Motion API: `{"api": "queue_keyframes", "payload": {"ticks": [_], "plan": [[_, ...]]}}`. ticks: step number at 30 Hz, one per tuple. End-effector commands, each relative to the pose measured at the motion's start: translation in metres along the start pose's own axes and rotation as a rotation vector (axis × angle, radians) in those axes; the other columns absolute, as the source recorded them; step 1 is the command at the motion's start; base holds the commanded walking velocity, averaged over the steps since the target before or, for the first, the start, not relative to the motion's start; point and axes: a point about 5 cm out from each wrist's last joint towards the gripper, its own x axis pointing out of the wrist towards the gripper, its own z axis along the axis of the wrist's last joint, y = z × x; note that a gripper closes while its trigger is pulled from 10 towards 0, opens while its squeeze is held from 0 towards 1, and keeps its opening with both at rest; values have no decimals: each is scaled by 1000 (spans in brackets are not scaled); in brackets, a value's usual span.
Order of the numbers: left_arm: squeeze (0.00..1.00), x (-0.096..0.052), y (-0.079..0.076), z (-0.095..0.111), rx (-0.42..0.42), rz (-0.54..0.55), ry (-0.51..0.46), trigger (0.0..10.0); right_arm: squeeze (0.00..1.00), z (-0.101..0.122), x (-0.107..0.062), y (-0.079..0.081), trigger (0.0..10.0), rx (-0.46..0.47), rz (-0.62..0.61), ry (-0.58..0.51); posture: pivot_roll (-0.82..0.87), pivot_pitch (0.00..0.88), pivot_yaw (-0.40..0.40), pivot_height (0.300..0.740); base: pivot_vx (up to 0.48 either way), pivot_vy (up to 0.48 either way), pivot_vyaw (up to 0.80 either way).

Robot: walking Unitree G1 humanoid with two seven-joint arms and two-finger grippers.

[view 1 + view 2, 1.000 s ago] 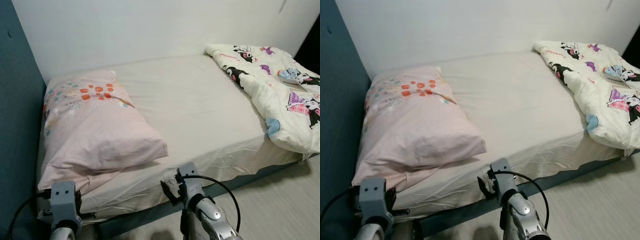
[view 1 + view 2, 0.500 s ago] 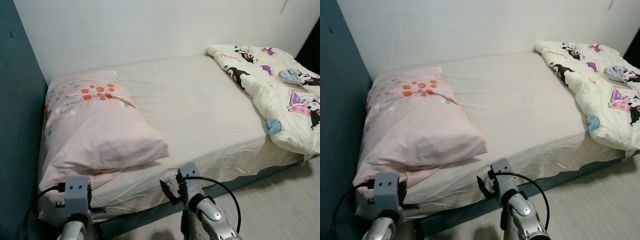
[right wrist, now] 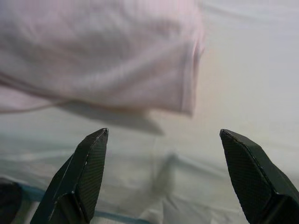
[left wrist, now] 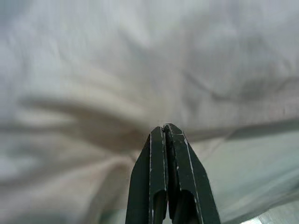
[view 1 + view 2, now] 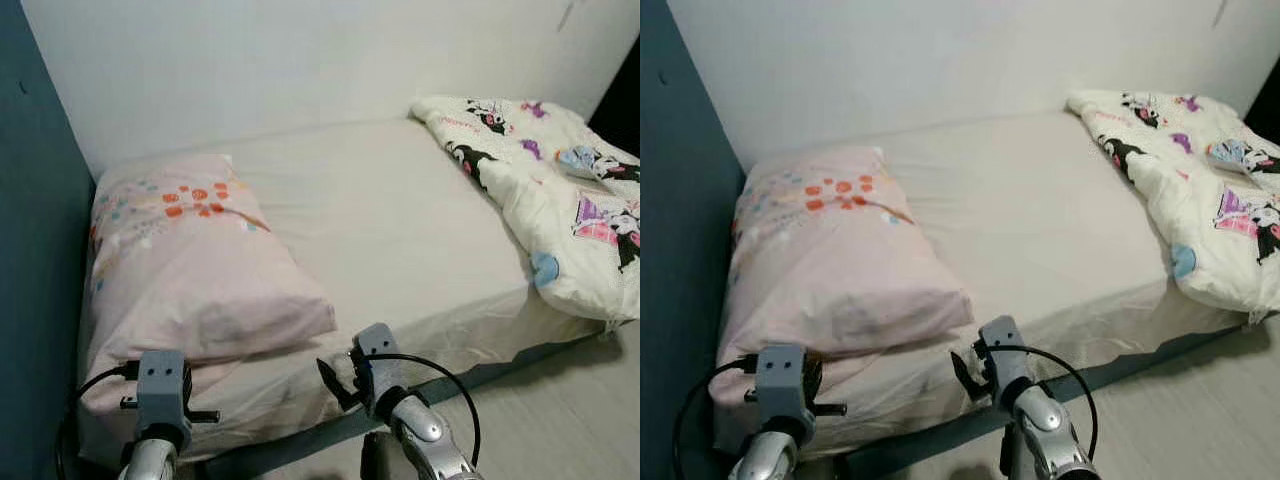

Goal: Clean up the room

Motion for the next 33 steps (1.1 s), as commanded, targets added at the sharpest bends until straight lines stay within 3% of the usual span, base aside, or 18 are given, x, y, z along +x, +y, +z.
{"api": "queue_keyframes", "payload": {"ticks": [1,14,33], "plan": [[0,-1,1,-2,7,1,2,10000,0,0,1,-1,10000,14,-5,-3,38,62,-63,621,0,0,0],[0,-2,6,-4,-1,9,-3,10000,0,-4,1,6,10000,12,42,18,41,57,-62,621,0,0,0],[0,-3,7,-3,-26,16,-19,10000,0,-2,2,4,10000,9,50,6,40,62,-68,621,0,0,0]]}}
